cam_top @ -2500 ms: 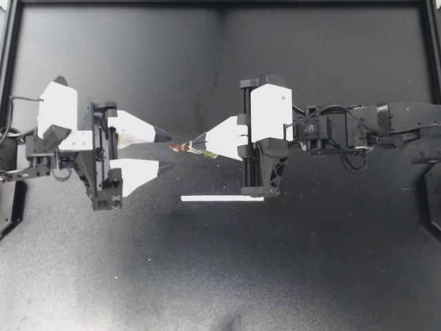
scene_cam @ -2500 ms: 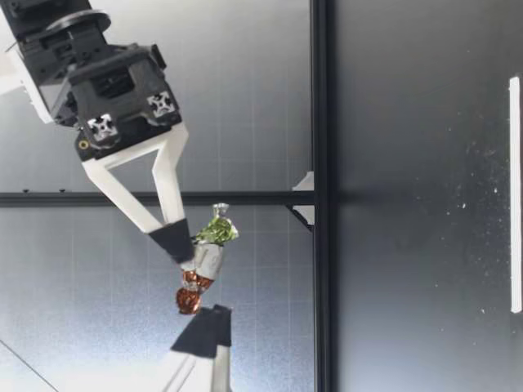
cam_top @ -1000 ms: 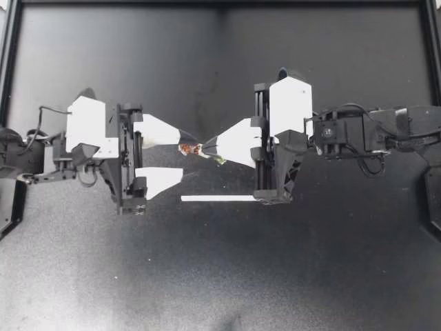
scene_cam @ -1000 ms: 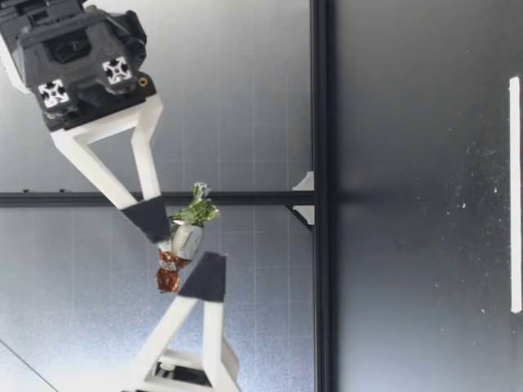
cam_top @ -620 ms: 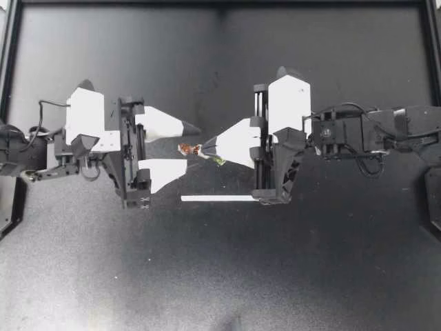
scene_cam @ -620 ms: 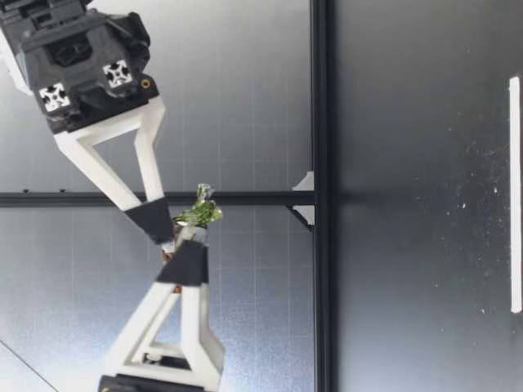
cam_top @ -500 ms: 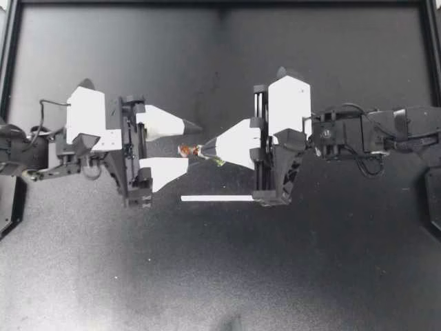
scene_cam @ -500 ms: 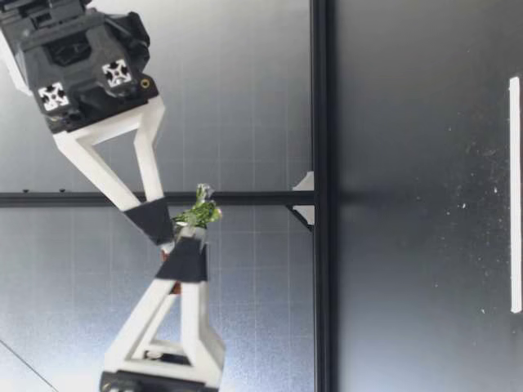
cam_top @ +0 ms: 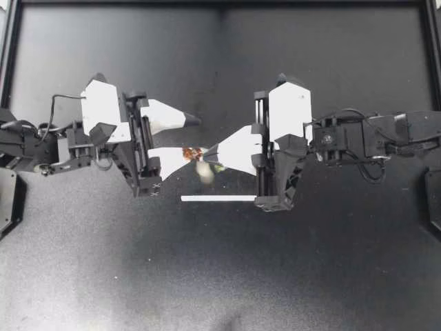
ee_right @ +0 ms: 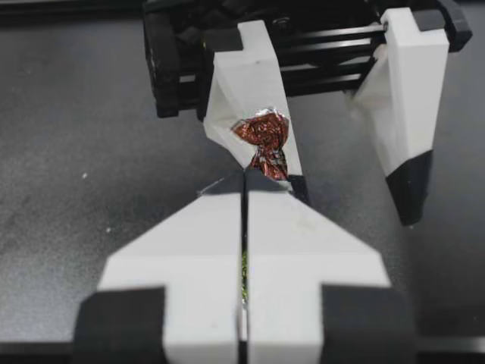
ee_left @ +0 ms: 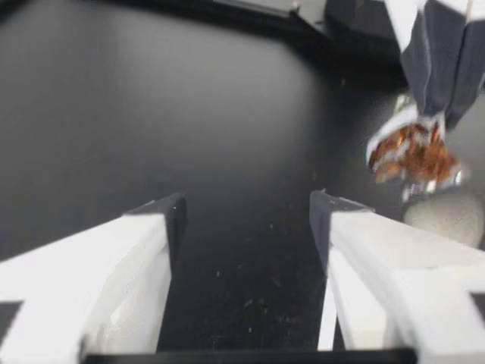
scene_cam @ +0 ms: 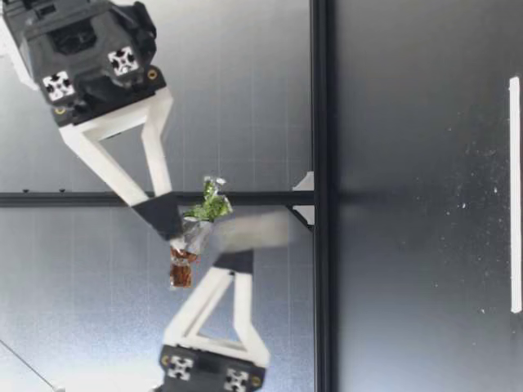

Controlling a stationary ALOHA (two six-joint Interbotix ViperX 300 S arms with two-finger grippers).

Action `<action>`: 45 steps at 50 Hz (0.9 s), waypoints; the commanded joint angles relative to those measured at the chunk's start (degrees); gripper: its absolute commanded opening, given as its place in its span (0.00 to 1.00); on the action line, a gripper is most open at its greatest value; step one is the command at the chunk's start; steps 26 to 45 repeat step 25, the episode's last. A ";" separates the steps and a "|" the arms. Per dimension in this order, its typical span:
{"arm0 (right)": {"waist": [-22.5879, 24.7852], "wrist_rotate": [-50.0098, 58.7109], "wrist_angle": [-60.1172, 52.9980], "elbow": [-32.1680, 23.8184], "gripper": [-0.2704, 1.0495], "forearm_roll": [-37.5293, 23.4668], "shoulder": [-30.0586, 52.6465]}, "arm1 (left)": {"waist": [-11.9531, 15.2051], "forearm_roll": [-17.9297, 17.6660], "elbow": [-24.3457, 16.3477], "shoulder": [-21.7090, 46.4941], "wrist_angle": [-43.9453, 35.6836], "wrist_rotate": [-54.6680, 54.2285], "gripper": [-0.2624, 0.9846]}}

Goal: Pick up the candy and unwrap it.

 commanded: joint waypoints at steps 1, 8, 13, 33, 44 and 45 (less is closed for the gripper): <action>-0.79 0.00 -0.18 -0.35 0.07 0.09 -2.02 | 0.18 -0.09 -0.09 -0.70 -0.26 -0.09 0.64; -2.20 0.00 -0.18 0.35 0.07 0.09 -2.02 | 0.18 0.00 0.70 -1.32 -0.18 0.00 0.64; -2.37 0.18 -0.09 0.53 0.07 0.09 -2.02 | 0.09 0.53 1.32 -2.55 -0.18 0.26 0.64; -2.37 -0.26 0.35 1.41 0.07 0.09 -1.93 | -0.79 2.81 2.81 -7.29 -0.79 0.26 0.64; -2.37 -0.26 0.35 1.41 0.07 0.09 -1.93 | -0.79 2.81 2.81 -7.29 -0.79 0.26 0.64; -2.37 -0.26 0.35 1.41 0.07 0.09 -1.93 | -0.79 2.81 2.81 -7.29 -0.79 0.26 0.64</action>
